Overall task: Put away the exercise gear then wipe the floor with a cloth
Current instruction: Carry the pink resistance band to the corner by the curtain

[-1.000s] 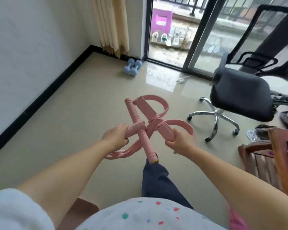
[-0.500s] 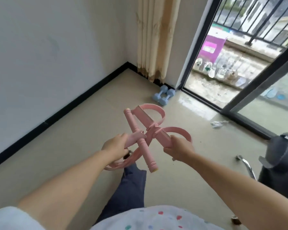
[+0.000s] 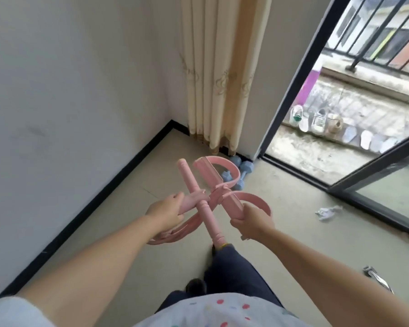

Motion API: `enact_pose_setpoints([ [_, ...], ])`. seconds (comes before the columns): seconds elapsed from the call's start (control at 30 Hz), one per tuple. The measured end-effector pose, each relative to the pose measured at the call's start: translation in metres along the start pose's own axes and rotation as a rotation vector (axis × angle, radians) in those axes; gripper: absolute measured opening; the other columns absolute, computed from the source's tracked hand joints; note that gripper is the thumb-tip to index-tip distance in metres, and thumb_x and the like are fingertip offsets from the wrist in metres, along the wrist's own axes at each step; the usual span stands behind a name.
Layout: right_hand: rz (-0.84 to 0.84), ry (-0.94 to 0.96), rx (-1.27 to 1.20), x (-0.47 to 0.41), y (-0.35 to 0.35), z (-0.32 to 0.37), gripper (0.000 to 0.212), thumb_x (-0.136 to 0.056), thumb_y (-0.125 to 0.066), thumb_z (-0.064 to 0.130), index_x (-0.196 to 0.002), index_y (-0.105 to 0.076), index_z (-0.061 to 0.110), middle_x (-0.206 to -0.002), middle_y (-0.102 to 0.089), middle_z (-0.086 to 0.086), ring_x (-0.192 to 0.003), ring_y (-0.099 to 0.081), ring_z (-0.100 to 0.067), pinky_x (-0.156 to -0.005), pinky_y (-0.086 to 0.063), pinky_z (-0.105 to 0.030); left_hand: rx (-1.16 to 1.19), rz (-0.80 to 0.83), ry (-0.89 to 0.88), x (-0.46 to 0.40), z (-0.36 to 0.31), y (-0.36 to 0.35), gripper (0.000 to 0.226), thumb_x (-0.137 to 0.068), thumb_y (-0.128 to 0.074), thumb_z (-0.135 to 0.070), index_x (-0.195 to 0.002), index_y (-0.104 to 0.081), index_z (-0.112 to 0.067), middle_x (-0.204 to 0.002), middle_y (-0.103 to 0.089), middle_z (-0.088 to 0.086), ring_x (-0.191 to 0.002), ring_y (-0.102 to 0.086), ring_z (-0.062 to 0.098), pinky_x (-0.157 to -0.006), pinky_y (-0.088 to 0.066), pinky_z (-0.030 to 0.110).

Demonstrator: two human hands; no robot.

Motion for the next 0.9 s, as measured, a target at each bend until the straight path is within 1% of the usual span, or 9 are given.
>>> enact_pose_setpoints([
  [0.2,0.105,-0.031,-0.022,-0.122,0.044,0.04,0.022,-0.08,-0.056,0.029,-0.098,-0.052,0.019,-0.072,-0.069,-0.003,-0.054,-0.068,-0.014,-0.059,-0.059,-0.03,0.029,0.061,0.022,-0.119,0.026,0.053,0.02,-0.089,-0.05,-0.024,-0.107,-0.044,-0.019,-0.093,-0.056,0.0,-0.073,-0.055,0.02,-0.055,-0.038,0.03],
  [0.3,0.165,-0.063,-0.035,-0.178,0.062,0.065,0.019,-0.08,-0.058,0.028,-0.095,-0.053,0.018,-0.076,-0.07,-0.005,-0.064,-0.07,-0.02,-0.067,-0.06,-0.034,0.014,0.086,0.048,-0.166,0.035,0.086,0.021,-0.091,-0.045,-0.021,-0.111,-0.043,-0.015,-0.094,-0.057,0.002,-0.072,-0.054,0.02,-0.053,-0.037,0.028],
  [0.37,0.209,-0.075,-0.026,-0.209,0.073,0.081,0.02,-0.08,-0.059,0.029,-0.094,-0.054,0.016,-0.076,-0.069,-0.005,-0.071,-0.069,-0.023,-0.074,-0.059,-0.038,-0.008,0.098,0.043,-0.199,0.046,0.099,0.027,-0.092,-0.042,-0.022,-0.119,-0.039,-0.018,-0.095,-0.055,0.002,-0.069,-0.053,0.018,-0.053,-0.039,0.029],
  [0.47,0.281,-0.107,-0.062,-0.245,0.083,0.098,0.018,-0.08,-0.058,0.028,-0.091,-0.056,0.015,-0.073,-0.069,-0.006,-0.063,-0.067,-0.02,-0.071,-0.059,-0.035,0.051,0.14,0.081,-0.245,0.068,0.101,0.04,-0.088,-0.039,-0.032,-0.128,-0.039,-0.027,-0.087,-0.049,-0.003,-0.065,-0.052,0.015,-0.048,-0.034,0.028],
  [0.57,0.347,-0.161,-0.079,-0.27,0.088,0.107,0.016,-0.083,-0.056,0.025,-0.093,-0.055,0.013,-0.071,-0.068,-0.008,-0.053,-0.063,-0.016,-0.062,-0.057,-0.03,0.068,0.24,0.125,-0.281,0.075,0.11,0.03,-0.092,-0.036,-0.036,-0.118,-0.043,-0.021,-0.092,-0.053,0.002,-0.07,-0.053,0.018,-0.058,-0.04,0.031],
  [0.67,0.354,-0.253,-0.138,-0.292,0.081,0.104,0.02,-0.081,-0.058,0.028,-0.096,-0.058,0.015,-0.07,-0.066,-0.002,-0.049,-0.061,-0.011,-0.048,-0.049,-0.022,0.067,0.317,0.119,-0.32,0.083,0.11,0.023,-0.092,-0.047,-0.03,-0.11,-0.046,-0.016,-0.097,-0.057,0.003,-0.077,-0.055,0.022,-0.064,-0.042,0.031],
  [0.73,0.328,-0.326,-0.208,-0.309,0.073,0.102,0.02,-0.08,-0.056,0.029,-0.093,-0.061,0.014,-0.068,-0.065,-0.001,-0.051,-0.061,-0.013,-0.049,-0.048,-0.022,0.067,0.324,0.07,-0.349,0.09,0.104,0.022,-0.09,-0.05,-0.029,-0.109,-0.046,-0.017,-0.094,-0.057,0.002,-0.074,-0.055,0.02,-0.06,-0.042,0.03],
  [0.8,0.292,-0.394,-0.264,-0.332,0.061,0.101,0.021,-0.08,-0.054,0.028,-0.09,-0.062,0.012,-0.069,-0.068,-0.002,-0.054,-0.064,-0.015,-0.057,-0.054,-0.026,0.075,0.355,0.015,-0.378,0.098,0.092,0.026,-0.089,-0.05,-0.031,-0.112,-0.045,-0.02,-0.095,-0.055,0.0,-0.073,-0.054,0.018,-0.059,-0.044,0.029],
  [0.9,0.287,-0.508,-0.386,-0.378,0.022,0.097,0.022,-0.081,-0.057,0.026,-0.097,-0.06,0.012,-0.078,-0.07,-0.005,-0.06,-0.068,-0.021,-0.061,-0.058,-0.032,0.14,0.447,0.004,-0.426,0.116,0.056,0.02,-0.088,-0.048,-0.043,-0.105,-0.045,-0.033,-0.1,-0.056,-0.006,-0.078,-0.061,0.017,-0.069,-0.054,0.035],
])
Point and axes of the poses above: each hand's wrist, its own x-axis away from the middle knuckle, its own y-axis out of the back of the hand, z = x × y, the point moved 2 cm from there along -x, towards the middle knuckle
